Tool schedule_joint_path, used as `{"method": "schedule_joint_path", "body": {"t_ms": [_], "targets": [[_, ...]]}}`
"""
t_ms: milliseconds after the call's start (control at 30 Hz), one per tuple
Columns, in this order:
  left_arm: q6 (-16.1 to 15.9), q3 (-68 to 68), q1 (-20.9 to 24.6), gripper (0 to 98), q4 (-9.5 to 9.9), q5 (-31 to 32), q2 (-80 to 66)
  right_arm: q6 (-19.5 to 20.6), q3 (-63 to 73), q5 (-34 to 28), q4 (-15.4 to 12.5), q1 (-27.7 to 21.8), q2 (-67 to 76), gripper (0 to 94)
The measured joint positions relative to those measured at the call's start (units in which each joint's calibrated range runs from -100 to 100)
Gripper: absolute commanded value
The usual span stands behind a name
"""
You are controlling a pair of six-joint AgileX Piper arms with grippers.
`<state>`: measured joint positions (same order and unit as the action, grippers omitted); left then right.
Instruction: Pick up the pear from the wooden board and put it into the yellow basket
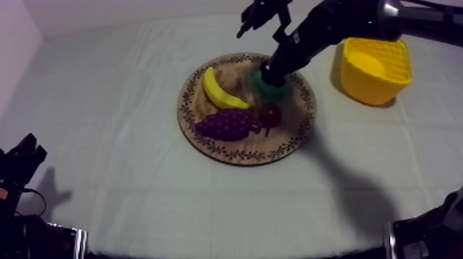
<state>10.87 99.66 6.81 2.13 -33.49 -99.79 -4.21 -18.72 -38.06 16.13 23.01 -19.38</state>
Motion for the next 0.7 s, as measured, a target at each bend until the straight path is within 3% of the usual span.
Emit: {"method": "schedule_joint_path", "body": {"t_ms": [433,700], "targets": [[0.0,0.0,0.0,0.1,0.0,0.0,0.0,-1.84,6.65,0.65,-1.29,-1.01,-10.79,76.1],[0.0,0.0,0.0,0.1,0.0,0.0,0.0,-2.08,6.59,3.49,-1.98,-0.5,-13.86,55.3]]}}
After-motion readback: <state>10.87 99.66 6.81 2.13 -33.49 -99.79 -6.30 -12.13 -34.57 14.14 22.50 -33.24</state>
